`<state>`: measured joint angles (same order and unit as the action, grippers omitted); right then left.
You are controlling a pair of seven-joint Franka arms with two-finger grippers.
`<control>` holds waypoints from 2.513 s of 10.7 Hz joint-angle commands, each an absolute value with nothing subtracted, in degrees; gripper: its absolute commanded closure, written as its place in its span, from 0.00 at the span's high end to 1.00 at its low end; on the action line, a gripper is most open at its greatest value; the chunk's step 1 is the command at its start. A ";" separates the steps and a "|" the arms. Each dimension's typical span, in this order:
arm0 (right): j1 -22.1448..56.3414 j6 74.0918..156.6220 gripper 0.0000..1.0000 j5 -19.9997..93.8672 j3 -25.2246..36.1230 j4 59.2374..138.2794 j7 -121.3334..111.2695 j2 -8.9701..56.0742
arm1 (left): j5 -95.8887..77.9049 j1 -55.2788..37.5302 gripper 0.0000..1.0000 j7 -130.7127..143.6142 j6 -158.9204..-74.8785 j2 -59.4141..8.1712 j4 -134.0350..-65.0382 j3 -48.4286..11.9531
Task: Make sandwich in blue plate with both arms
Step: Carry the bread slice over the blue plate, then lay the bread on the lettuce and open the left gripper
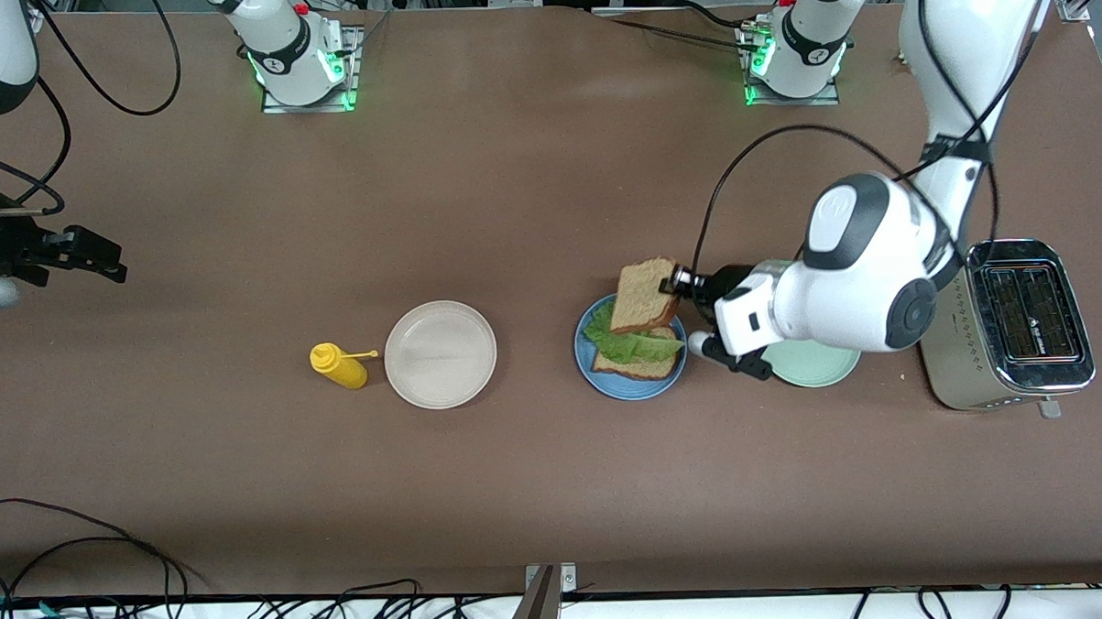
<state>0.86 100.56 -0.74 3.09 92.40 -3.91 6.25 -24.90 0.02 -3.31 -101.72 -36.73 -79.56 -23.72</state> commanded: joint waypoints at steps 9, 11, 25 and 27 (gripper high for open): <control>0.70 99.84 1.00 -0.88 2.99 91.93 -3.43 5.98 | -36.91 2.10 0.00 -23.28 -105.73 -51.23 -77.61 -23.20; 0.70 99.84 1.00 -0.88 2.99 91.93 -3.52 5.98 | -36.30 2.98 0.99 -23.64 -105.73 -51.15 -77.61 -23.12; 0.70 99.84 1.00 -0.79 2.99 91.93 -3.52 5.98 | 1.90 5.45 1.00 -7.47 -97.75 -29.91 -77.78 -23.64; 0.70 99.84 1.00 -0.70 2.99 91.93 -3.43 5.98 | 6.22 5.80 1.00 -7.38 -94.41 -24.90 -77.78 -23.29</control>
<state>0.86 100.56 -0.74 3.09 92.33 -3.91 6.28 0.94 5.50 -8.40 -97.79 -31.11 -76.34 -23.71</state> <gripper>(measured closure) 0.000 0.000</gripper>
